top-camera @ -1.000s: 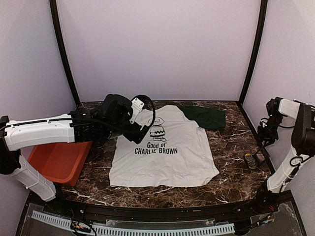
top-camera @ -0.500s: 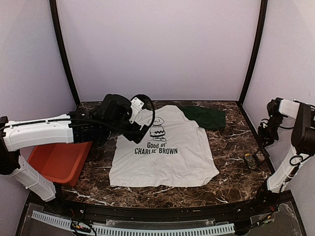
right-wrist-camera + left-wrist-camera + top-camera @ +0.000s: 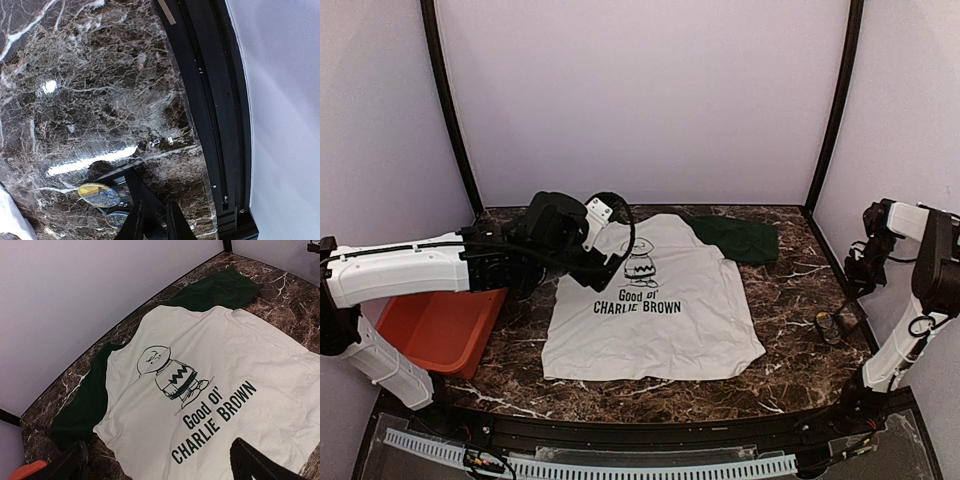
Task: Pin the brooch onto the clothing
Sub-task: Move the brooch box to the center of the board, then pick up the brooch from the brooch box.
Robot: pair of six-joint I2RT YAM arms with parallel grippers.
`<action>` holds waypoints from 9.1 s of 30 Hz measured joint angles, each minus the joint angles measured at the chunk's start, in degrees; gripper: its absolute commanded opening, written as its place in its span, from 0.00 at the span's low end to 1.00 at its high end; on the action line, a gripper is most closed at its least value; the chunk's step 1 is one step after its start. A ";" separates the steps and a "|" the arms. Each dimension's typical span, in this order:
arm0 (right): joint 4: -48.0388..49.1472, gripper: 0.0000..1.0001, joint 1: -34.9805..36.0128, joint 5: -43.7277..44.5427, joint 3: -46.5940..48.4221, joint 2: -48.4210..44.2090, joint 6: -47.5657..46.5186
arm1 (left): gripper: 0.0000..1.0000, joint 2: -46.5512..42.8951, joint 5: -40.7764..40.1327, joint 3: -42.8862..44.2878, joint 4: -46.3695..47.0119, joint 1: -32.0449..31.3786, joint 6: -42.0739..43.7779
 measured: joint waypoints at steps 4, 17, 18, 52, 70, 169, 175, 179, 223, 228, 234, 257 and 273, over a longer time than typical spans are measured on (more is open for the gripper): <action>0.11 0.13 0.00 0.02 0.00 0.02 -0.04 | 0.99 0.00 0.00 -0.04 0.00 0.00 0.00; -0.26 0.11 -0.02 -0.02 0.33 0.31 0.02 | 0.99 0.00 0.04 -0.07 0.00 -0.02 -0.04; -0.31 0.10 0.00 -0.02 0.42 0.31 0.02 | 0.99 0.00 0.02 -0.07 0.00 -0.02 -0.04; -1.62 0.12 2.78 0.24 7.63 5.88 0.04 | 0.99 0.00 1.22 -0.07 -0.02 -0.26 -0.33; -2.10 0.24 3.82 1.33 12.90 8.46 -0.02 | 0.99 0.28 1.55 -0.04 -0.02 -0.28 -0.48; 6.38 0.74 23.17 12.87 -3.23 4.37 7.58 | 0.99 4.50 2.62 0.20 -1.40 4.20 -0.39; 7.82 0.71 22.53 12.35 -3.89 4.98 8.22 | 0.99 4.50 2.82 0.20 -1.38 4.20 -0.39; 9.51 0.68 21.75 11.28 -5.27 5.25 8.87 | 0.99 4.48 2.86 0.20 -1.40 4.20 -0.42; 14.69 0.44 20.13 7.65 -8.79 4.57 9.57 | 0.99 4.50 3.50 0.20 -1.38 4.17 -0.87; 14.84 0.40 20.13 7.89 -8.81 4.55 9.55 | 0.99 4.48 3.52 0.20 -1.40 4.17 -0.96; 14.86 0.38 20.13 7.98 -8.81 3.78 9.51 | 0.99 4.48 3.58 0.20 -1.40 4.20 -1.03; 11.74 0.38 31.39 -21.51 21.42 -0.72 -6.16 | 0.99 1.29 21.88 -2.80 5.09 17.77 1.77; 0.07 0.40 40.26 -67.25 33.88 9.25 -33.18 | 0.91 5.20 58.95 1.01 27.41 21.66 33.00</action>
